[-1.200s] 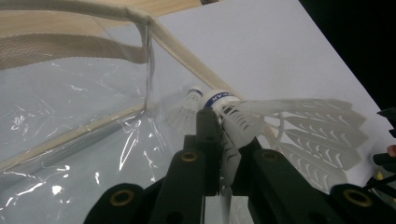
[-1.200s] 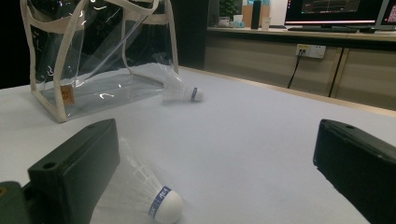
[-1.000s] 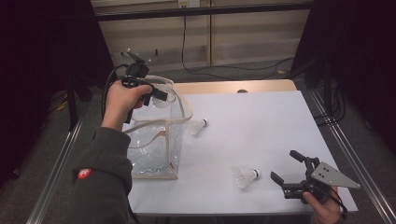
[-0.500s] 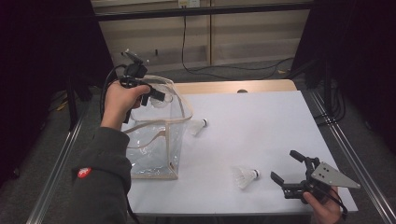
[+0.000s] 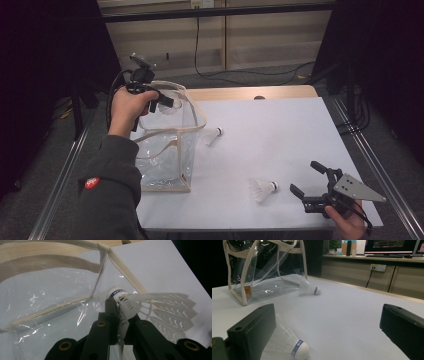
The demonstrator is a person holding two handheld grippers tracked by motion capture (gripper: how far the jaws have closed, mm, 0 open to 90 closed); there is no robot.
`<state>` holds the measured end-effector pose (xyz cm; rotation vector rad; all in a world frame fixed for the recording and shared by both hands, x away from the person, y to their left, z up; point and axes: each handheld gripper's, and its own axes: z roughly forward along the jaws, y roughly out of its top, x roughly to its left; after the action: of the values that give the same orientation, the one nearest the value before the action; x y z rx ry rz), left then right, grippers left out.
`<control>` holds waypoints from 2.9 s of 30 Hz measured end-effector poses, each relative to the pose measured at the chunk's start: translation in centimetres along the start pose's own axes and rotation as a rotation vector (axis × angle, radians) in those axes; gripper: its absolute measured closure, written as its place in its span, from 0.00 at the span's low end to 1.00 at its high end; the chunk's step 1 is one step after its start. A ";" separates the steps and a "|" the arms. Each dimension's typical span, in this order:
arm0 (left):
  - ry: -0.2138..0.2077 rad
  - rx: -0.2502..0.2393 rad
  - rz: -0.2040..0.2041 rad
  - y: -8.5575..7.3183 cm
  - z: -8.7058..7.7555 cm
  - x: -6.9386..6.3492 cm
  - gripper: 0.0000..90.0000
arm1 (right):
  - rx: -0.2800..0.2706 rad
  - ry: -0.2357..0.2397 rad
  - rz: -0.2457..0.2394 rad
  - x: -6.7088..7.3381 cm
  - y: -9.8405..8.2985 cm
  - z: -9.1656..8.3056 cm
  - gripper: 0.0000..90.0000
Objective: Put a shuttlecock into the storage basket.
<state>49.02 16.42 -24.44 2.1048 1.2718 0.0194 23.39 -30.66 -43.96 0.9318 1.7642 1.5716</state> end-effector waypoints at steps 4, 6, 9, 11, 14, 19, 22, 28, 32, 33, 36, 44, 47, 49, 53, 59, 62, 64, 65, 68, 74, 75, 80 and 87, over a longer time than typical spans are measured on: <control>0.018 -0.006 -0.013 0.0 -0.1 0.3 0.96 | -0.001 0.000 0.002 0.0 0.0 0.0 0.00; 0.021 -0.007 -0.021 -0.1 0.0 0.5 0.96 | -0.001 0.000 0.001 0.0 0.0 0.0 0.00; 0.023 -0.001 -0.022 -0.2 0.1 0.8 0.96 | -0.004 0.002 0.000 0.0 0.0 0.0 0.00; 0.024 -0.003 -0.029 -0.2 0.2 0.9 0.96 | -0.004 0.004 0.002 0.0 0.0 0.0 0.00; 0.029 0.005 -0.033 -0.3 0.5 1.2 0.96 | -0.003 0.004 0.004 0.0 0.0 0.0 0.00; 0.036 0.007 -0.034 -0.3 0.8 1.4 0.95 | -0.003 0.004 0.002 0.0 0.0 0.0 0.00; 0.039 0.006 -0.039 -0.3 1.0 1.5 0.95 | -0.002 0.003 0.003 0.0 0.0 0.0 0.00; 0.055 -0.005 -0.040 -0.3 1.2 1.6 0.93 | -0.004 0.006 0.001 0.0 0.0 -0.1 0.00; 0.075 -0.011 -0.044 -0.3 1.2 1.8 0.90 | -0.004 0.005 0.000 0.0 0.0 -0.1 0.00; 0.074 -0.013 -0.046 -0.3 1.2 1.9 0.90 | -0.004 0.005 -0.001 0.0 0.0 -0.1 0.00; 0.071 -0.013 -0.042 -0.4 1.1 1.8 0.90 | -0.005 0.003 0.000 0.0 0.0 -0.1 0.00; 0.037 -0.022 -0.037 -0.6 0.3 1.4 0.85 | -0.007 0.003 0.001 0.0 0.0 -0.1 0.00; 0.023 -0.026 -0.034 -0.6 0.1 1.2 0.83 | -0.006 0.002 0.002 0.0 0.0 -0.1 0.00; 0.017 -0.032 -0.033 -0.7 0.0 1.0 0.80 | -0.006 0.004 -0.001 0.0 0.0 -0.1 0.00; 0.000 -0.030 -0.018 -0.7 -0.1 0.6 0.76 | -0.005 0.003 0.000 0.0 0.0 -0.1 0.00; -0.019 -0.027 -0.001 -0.8 -0.1 0.0 0.71 | -0.004 0.001 -0.003 -0.1 0.0 -0.2 0.00; -0.031 -0.025 0.016 -0.8 -0.1 -0.5 0.69 | -0.005 0.000 -0.004 -0.1 0.0 -0.2 0.00; -0.036 -0.018 0.022 -0.8 0.0 -0.7 0.68 | -0.004 0.000 -0.002 -0.1 0.0 -0.2 0.00; -0.041 -0.017 0.027 -0.8 0.0 -0.9 0.66 | -0.003 0.001 -0.003 -0.1 0.0 -0.2 0.00; -0.060 -0.016 0.042 -0.8 0.1 -1.4 0.64 | -0.004 0.004 -0.006 0.0 0.0 -0.2 0.00; -0.088 -0.021 0.068 -0.8 0.1 -2.3 0.60 | -0.004 0.004 -0.005 0.0 0.0 -0.2 0.00; -0.094 -0.021 0.066 -0.8 0.1 -2.4 0.59 | -0.003 0.003 -0.006 0.0 0.0 -0.2 0.00; -0.114 -0.012 0.084 -0.9 0.2 -3.0 0.56 | -0.003 0.002 -0.006 0.0 0.0 -0.2 0.00; -0.143 0.000 0.114 -1.1 0.2 -4.0 0.52 | -0.003 0.003 -0.006 0.0 0.0 -0.2 0.00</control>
<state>46.14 13.51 -23.93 2.1360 1.0676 -0.0802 23.28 -30.78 -43.91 0.9222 1.7654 1.5720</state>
